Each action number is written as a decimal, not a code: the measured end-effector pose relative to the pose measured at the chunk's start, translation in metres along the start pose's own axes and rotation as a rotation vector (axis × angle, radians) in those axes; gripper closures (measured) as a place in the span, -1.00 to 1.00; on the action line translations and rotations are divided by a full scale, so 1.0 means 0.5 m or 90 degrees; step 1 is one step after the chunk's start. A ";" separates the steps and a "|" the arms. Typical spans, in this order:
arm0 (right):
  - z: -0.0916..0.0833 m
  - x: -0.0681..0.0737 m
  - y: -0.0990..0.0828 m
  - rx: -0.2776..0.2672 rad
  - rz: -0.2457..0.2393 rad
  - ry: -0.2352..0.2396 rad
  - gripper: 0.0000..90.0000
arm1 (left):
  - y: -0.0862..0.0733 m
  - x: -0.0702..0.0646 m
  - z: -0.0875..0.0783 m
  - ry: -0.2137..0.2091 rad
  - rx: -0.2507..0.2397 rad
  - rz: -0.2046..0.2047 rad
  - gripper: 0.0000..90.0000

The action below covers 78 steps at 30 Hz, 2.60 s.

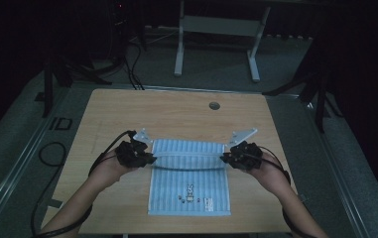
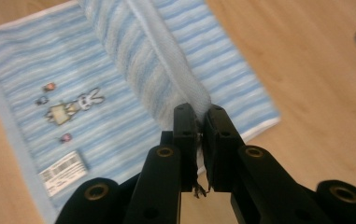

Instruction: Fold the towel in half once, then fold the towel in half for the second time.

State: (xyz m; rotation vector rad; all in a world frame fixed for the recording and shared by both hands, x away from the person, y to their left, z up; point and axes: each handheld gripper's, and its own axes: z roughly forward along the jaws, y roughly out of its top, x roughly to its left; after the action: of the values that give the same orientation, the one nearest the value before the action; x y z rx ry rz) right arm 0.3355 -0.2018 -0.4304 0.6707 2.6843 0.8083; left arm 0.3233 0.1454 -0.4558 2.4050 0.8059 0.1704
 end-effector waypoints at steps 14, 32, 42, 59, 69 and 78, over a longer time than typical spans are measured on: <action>0.074 0.059 -0.112 0.060 0.022 0.067 0.87 | -0.068 -0.045 0.094 -0.066 0.074 0.007 0.85; -0.057 0.151 -0.187 -0.010 0.029 0.080 0.53 | -0.080 -0.179 -0.005 -0.158 0.058 0.105 0.36; 0.000 0.091 -0.176 -0.013 0.069 0.065 0.54 | -0.064 -0.113 0.047 -0.094 0.054 0.043 0.19; 0.160 -0.005 -0.129 0.040 0.095 0.039 0.51 | -0.049 -0.024 0.150 -0.065 0.074 -0.002 0.18; 0.189 -0.058 -0.098 0.042 0.117 0.020 0.53 | -0.026 0.011 0.159 -0.023 0.085 -0.008 0.18; 0.175 -0.083 -0.074 0.027 0.120 0.024 0.36 | -0.010 0.035 0.138 -0.009 0.086 -0.025 0.12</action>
State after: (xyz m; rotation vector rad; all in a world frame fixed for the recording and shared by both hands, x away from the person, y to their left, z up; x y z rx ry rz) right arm 0.3903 -0.2101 -0.5182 0.9393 2.7085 0.8185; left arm 0.3552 0.1247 -0.5162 2.5109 0.8830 0.0858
